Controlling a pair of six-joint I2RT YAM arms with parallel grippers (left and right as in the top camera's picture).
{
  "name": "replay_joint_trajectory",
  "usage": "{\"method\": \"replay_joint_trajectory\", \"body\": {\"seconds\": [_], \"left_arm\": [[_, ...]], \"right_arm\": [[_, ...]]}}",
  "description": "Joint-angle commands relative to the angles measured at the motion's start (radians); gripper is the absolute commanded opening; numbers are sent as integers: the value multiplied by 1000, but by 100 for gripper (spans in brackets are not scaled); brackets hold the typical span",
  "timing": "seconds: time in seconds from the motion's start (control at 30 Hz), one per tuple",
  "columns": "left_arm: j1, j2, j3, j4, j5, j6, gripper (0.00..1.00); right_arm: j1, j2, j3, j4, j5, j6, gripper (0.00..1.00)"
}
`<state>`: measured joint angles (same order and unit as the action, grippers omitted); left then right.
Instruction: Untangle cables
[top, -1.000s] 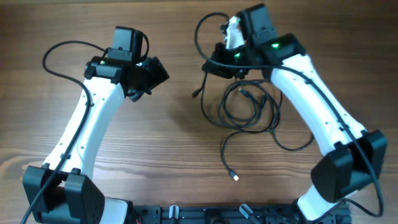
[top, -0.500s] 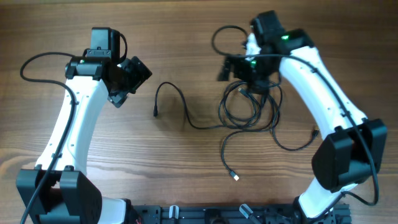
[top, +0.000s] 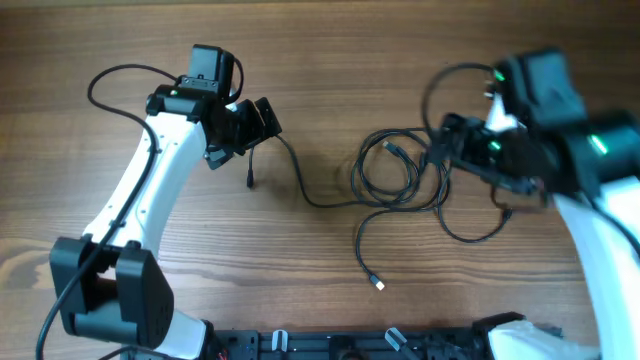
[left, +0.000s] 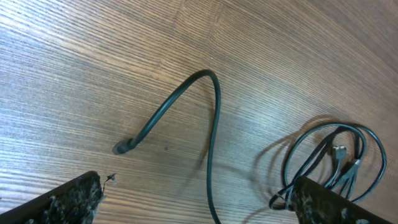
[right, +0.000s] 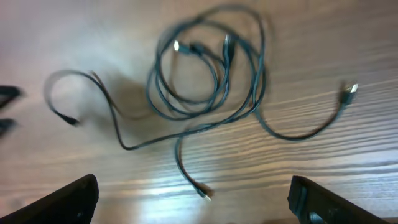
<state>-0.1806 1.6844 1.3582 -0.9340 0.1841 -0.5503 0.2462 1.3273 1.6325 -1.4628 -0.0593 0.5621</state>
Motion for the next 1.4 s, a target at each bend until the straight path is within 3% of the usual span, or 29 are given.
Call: {"method": "replay_joint_trajectory", "body": {"seconds": [0.0, 0.07, 0.17, 0.27, 0.33, 0.5, 0.6, 0.67, 0.8, 0.9, 0.97, 1.1, 1.27, 1.37], "left_arm": [[1, 8, -4, 6, -10, 19, 100], [1, 8, -4, 2, -10, 20, 100], [1, 8, -4, 2, -10, 19, 100], [1, 8, -4, 2, -10, 19, 100], [1, 8, -4, -1, -10, 19, 100], [1, 8, -4, 6, -10, 19, 100], [1, 8, -5, 7, -10, 19, 100], [1, 8, -4, 7, -10, 19, 100], [1, 8, -4, 6, -10, 19, 100], [1, 8, -4, 7, -10, 19, 100], [1, 8, -4, 2, -10, 20, 100], [1, 8, -4, 3, -10, 20, 100], [1, 8, -4, 2, -10, 20, 100], [1, 8, -4, 2, -10, 20, 100]], "right_arm": [[2, -9, -46, 2, 62, 97, 100], [3, -9, -165, 55, 53, 168, 100], [3, -9, -455, 294, -202, 214, 100], [3, -7, -675, 537, -299, 363, 96], [3, -7, -777, 600, -297, 490, 94], [4, 16, -876, 774, -265, 673, 95], [26, 68, -876, 888, -355, 676, 95], [62, 125, -875, 970, -407, 756, 95], [118, 171, -875, 990, -428, 808, 88], [169, 171, -875, 1012, -341, 882, 86], [175, 172, -875, 1059, -315, 896, 71], [175, 190, -875, 1051, -231, 903, 53], [176, 206, -871, 1075, -237, 844, 4], [176, 154, -789, 1030, -258, 706, 5]]}}
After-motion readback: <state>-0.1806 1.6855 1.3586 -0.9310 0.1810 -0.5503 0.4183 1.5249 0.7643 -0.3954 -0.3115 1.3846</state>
